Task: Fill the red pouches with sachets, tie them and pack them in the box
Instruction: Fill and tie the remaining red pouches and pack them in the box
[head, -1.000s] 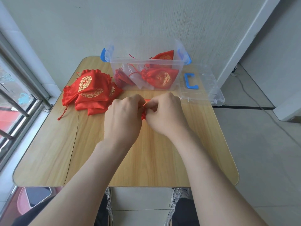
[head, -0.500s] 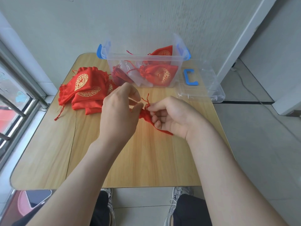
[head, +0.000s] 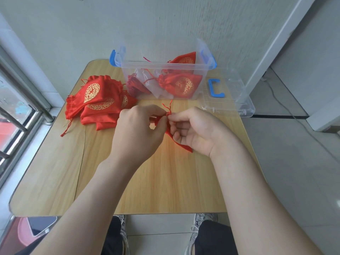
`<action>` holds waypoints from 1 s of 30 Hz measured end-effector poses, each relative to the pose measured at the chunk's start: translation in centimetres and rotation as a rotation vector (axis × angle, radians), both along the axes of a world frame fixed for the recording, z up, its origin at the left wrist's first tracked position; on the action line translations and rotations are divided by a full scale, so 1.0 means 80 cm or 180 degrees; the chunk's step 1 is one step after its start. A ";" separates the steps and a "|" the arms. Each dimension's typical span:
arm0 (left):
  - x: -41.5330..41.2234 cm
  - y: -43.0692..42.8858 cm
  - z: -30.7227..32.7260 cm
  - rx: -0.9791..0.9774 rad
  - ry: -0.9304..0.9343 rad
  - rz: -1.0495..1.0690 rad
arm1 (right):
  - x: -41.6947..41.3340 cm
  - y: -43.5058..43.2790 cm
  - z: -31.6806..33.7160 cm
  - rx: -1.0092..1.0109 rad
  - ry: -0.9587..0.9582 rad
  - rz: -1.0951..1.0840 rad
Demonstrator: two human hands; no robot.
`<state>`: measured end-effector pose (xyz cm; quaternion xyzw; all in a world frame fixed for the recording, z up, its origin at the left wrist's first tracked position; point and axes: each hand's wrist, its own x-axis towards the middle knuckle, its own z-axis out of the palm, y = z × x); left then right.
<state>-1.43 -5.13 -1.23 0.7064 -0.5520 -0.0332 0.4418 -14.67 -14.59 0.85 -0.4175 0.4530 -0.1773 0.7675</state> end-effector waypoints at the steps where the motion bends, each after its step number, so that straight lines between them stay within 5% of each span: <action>1: 0.001 0.000 -0.002 0.0014 -0.0066 0.0012 | 0.000 0.000 0.000 -0.0068 0.0031 -0.0050; 8: -0.006 0.002 0.008 0.0149 0.0225 0.0350 | -0.001 0.004 0.004 -0.0831 0.0309 -0.0087; 13: -0.005 -0.004 0.014 0.0866 0.1651 0.0216 | 0.001 0.004 0.002 -0.1206 0.0480 0.0157; 16: -0.003 -0.004 0.014 0.1088 0.1998 0.0310 | 0.000 0.002 0.000 -0.1314 0.0679 0.0111; 22: -0.001 -0.002 0.012 0.0784 0.1375 0.0581 | -0.003 0.002 -0.002 -0.1427 0.0785 0.0024; 30: -0.004 -0.003 0.003 0.0672 0.0447 0.0003 | -0.001 0.009 0.002 -0.1394 0.0718 0.0345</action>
